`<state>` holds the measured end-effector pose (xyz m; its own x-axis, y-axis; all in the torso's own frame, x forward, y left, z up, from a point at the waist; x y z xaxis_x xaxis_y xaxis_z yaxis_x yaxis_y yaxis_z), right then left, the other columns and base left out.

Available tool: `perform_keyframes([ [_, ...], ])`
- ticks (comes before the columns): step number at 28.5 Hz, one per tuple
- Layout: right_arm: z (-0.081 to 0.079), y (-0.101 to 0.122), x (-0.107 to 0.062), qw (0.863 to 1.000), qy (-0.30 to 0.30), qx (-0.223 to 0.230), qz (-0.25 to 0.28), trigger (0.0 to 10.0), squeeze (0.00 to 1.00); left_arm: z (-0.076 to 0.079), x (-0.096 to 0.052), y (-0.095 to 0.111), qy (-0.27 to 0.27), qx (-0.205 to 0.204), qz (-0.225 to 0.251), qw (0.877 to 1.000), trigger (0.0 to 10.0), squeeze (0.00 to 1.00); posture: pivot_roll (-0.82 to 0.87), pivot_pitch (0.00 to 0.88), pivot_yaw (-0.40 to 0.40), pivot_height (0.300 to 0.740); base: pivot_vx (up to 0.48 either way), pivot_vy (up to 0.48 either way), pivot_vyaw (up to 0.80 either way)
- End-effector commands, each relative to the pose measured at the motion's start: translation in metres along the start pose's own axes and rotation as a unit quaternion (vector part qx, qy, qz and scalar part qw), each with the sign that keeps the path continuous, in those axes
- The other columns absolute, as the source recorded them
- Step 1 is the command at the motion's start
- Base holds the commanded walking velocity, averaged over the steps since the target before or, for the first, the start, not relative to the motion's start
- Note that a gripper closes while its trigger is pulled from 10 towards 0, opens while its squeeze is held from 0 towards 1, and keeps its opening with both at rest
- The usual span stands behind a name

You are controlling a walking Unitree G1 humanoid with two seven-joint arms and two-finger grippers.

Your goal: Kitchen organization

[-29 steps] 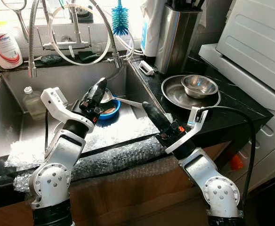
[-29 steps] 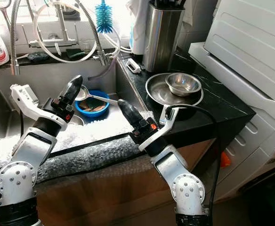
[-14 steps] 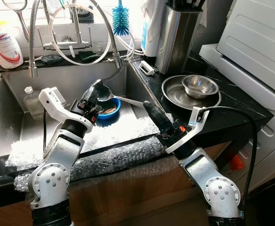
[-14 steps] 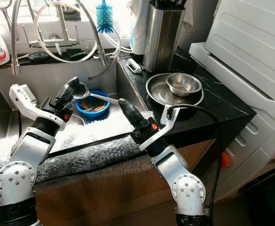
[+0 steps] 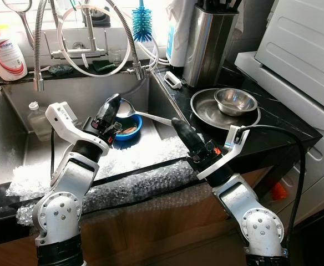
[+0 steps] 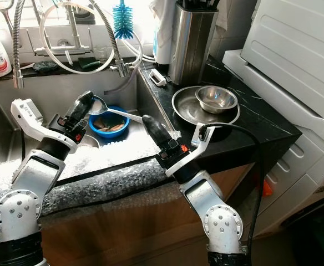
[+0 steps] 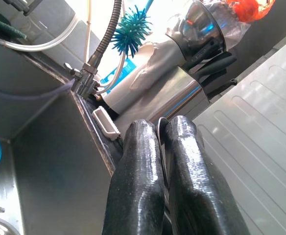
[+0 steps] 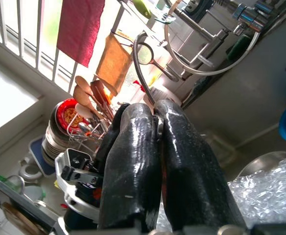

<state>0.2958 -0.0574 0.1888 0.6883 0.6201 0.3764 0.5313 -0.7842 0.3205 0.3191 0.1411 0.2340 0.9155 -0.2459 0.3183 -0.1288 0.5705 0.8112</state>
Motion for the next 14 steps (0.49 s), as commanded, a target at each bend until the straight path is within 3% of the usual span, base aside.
perform_keyframes([
  [1, -0.006, -0.009, 0.004, 0.999, 0.006, -0.019, -0.024, 10.0, 0.00, 0.012, 0.003, -0.004, -0.022, 0.007, -0.010, 1.000, 0.0, 0.00, -0.03, 0.010, -0.080, 0.727, 0.000, 0.000, 0.00],
  [5, -0.008, -0.012, 0.005, 0.999, 0.010, -0.030, -0.034, 10.0, 0.00, 0.012, 0.003, -0.003, -0.021, 0.006, -0.008, 1.000, 0.0, 0.00, -0.03, 0.010, -0.080, 0.727, 0.000, 0.000, 0.00],
  [7, -0.008, -0.013, 0.005, 0.999, 0.012, -0.031, -0.036, 10.0, 0.16, 0.012, 0.003, -0.003, -0.020, 0.004, -0.007, 1.000, 0.0, 0.00, -0.03, 0.010, -0.081, 0.727, 0.000, 0.000, 0.00],
  [8, -0.008, -0.014, 0.005, 0.999, 0.012, -0.032, -0.037, 10.0, 0.91, 0.010, 0.003, -0.002, -0.015, 0.000, -0.003, 1.000, 0.0, 0.00, -0.03, 0.010, -0.081, 0.727, 0.000, 0.000, 0.00],
  [9, -0.008, -0.014, 0.004, 0.999, 0.012, -0.032, -0.038, 10.0, 1.00, 0.009, 0.003, -0.001, -0.012, -0.004, 0.000, 1.000, 0.0, 0.00, -0.03, 0.010, -0.081, 0.727, 0.000, 0.000, 0.00],
  [14, -0.005, -0.013, 0.004, 0.999, 0.003, -0.036, -0.035, 10.0, 1.00, 0.002, 0.003, 0.005, 0.010, -0.024, 0.018, 1.000, 0.0, 0.00, -0.03, 0.010, -0.082, 0.727, 0.000, 0.000, 0.00],
])
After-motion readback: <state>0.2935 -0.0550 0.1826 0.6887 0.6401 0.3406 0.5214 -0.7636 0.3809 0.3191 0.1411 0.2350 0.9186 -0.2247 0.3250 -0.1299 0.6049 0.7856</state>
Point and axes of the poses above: a point about 5 cm out from each wrist's last joint towards the gripper, its own x axis pointing out of the wrist towards the gripper, its own y axis along the axis of the wrist's last joint, z = x × y, the point moved 4 cm from there along x, pointing out of the wrist towards the gripper, and after that the axes turned 14 degrees about x, right-handed, at the moved point
